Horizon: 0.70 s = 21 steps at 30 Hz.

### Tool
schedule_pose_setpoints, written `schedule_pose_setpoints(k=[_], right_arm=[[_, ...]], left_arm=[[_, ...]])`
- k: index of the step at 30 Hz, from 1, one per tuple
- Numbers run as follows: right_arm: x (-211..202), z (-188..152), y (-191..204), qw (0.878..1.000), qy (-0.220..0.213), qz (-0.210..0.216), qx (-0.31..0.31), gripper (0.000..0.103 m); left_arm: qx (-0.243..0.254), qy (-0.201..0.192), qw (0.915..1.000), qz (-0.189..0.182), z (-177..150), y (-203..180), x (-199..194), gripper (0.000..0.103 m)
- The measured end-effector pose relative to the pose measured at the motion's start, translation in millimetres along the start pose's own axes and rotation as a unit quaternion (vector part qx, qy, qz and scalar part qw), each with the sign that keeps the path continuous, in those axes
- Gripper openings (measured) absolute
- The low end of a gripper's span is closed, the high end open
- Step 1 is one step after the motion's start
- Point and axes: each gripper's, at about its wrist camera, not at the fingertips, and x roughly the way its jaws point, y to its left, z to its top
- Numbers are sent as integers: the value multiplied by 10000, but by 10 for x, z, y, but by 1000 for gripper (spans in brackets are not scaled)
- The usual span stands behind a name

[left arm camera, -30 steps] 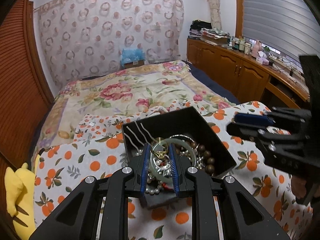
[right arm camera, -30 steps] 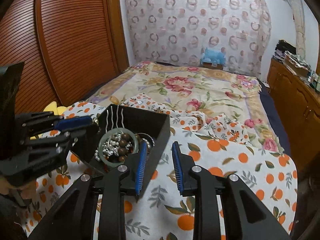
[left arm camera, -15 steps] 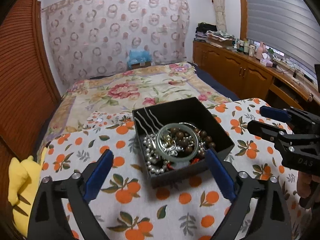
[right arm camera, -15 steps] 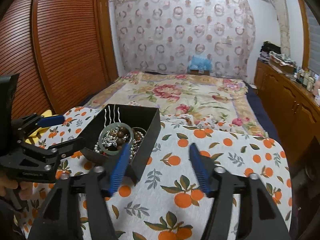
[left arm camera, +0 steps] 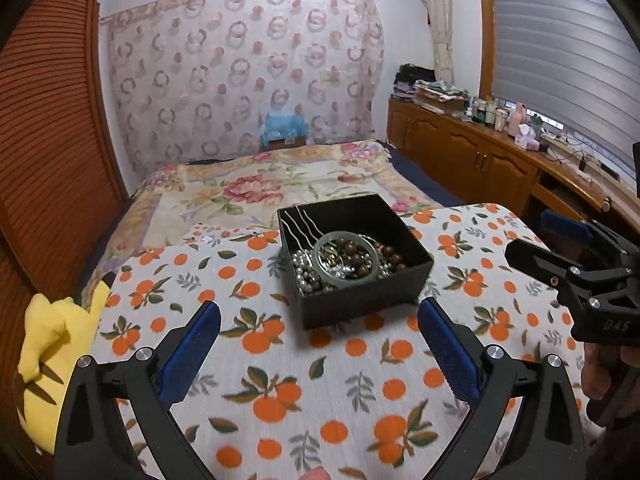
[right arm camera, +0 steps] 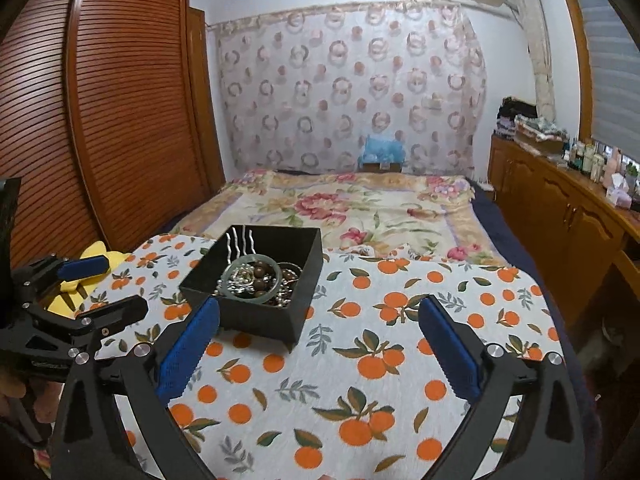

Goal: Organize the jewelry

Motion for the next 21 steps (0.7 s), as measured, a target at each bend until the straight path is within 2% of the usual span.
schedule_pose_setpoints(k=[8,21], right_arm=[[-327,-127,99,9995,-263,-185,31,100],[-415,-197,146,9992,-339,-194,95,100]], left_arm=[[-341,-124,9991,217,-191,128,-271,95],[-490,-300,9979,315,-249,236,-438,95]])
